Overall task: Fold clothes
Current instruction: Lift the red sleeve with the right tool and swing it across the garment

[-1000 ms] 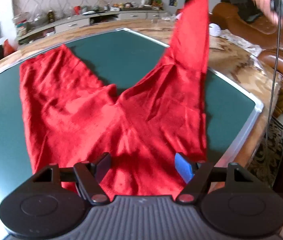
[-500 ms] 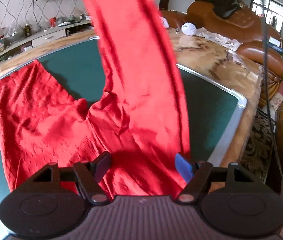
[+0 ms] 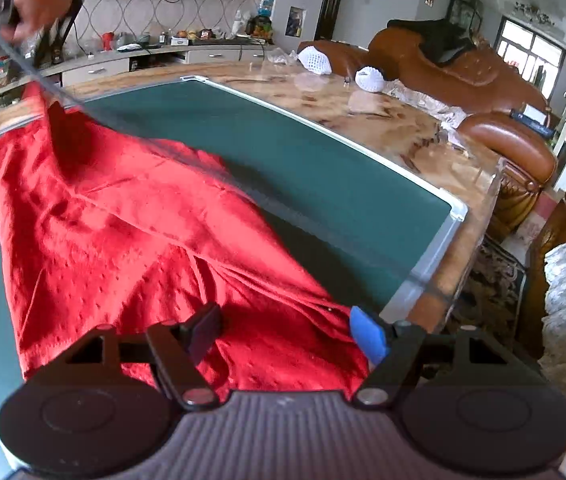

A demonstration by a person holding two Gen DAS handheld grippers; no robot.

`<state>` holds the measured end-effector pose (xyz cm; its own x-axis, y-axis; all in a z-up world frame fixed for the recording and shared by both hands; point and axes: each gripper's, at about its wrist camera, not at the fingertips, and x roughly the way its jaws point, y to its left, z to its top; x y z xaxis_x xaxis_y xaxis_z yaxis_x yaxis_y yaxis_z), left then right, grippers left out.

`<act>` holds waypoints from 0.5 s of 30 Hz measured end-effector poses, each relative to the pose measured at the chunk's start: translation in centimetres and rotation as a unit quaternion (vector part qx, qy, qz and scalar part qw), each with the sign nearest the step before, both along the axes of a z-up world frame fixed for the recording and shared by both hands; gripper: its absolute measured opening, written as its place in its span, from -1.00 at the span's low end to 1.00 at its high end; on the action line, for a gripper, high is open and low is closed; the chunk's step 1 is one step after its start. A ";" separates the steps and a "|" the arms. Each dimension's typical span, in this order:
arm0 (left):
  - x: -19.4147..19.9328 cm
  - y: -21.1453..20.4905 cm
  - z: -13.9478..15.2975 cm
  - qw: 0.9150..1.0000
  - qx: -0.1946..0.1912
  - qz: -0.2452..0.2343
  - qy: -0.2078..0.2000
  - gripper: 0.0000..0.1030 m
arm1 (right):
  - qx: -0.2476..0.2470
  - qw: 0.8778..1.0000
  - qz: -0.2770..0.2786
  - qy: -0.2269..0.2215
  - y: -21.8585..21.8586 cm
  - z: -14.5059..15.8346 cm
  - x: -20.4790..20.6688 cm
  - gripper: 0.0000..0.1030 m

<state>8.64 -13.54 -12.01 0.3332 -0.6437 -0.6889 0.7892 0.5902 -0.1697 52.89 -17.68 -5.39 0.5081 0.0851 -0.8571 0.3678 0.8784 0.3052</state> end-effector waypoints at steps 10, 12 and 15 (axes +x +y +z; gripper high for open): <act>0.1 1.0 0.0 1.000 -0.018 -0.011 0.002 0.53 | -0.032 0.993 0.114 0.009 -2.1 0.3 -1.7 -0.35; 0.1 1.1 0.0 1.000 -0.019 -0.012 0.003 0.55 | -0.060 0.987 0.150 0.007 -0.8 -0.5 -1.6 -0.35; 0.0 1.1 0.0 1.000 -0.018 -0.009 0.003 0.55 | -0.102 0.974 0.202 0.005 1.3 -1.7 -1.6 -0.35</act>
